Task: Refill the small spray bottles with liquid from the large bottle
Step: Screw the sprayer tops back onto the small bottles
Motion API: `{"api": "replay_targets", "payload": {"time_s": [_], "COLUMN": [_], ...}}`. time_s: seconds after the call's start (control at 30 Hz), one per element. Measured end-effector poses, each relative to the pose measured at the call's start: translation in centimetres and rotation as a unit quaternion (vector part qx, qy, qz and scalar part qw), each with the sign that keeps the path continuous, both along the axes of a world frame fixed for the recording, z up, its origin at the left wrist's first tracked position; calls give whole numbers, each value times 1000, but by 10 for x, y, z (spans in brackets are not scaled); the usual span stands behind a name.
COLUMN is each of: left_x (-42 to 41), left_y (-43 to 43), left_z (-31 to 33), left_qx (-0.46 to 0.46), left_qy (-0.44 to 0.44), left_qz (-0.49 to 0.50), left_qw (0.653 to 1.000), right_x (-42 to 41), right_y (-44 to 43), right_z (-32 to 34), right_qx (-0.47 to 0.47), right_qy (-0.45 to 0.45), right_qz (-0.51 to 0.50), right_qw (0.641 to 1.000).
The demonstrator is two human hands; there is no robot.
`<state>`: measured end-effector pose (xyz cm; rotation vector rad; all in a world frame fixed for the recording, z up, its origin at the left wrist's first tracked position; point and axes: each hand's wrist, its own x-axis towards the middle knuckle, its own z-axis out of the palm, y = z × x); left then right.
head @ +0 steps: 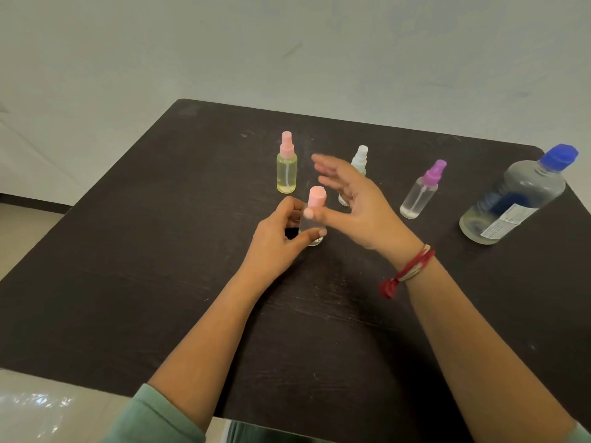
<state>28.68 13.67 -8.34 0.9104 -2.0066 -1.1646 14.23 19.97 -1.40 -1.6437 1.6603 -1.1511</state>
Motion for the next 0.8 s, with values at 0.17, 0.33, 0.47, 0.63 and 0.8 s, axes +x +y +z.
{"api": "replay_targets", "payload": {"time_s": [0.17,0.33,0.47,0.63,0.8], "left_x": [0,0,-1,-1,-1], "left_y": [0,1,0,0,0], "left_z": [2,2,1,2,2], "left_qx": [5,-14,-18,-13,-17], "left_qy": [1,3,9,2,2], "left_qz": [1,-1,-8,-4,-5], "left_qw": [1000,1000,1000,1000,1000], "right_x": [0,3,5,4,3], "right_y": [-5,-5,3,-2,-3], "right_z": [-5,-2,-13,-15,-16], "right_qx": [-37,5,1,-40,15], "right_qy": [-7,61,-26,-15,-59], "right_qz": [-48,-71,42,-82,4], "right_qw": [998,996,999,996,998]}}
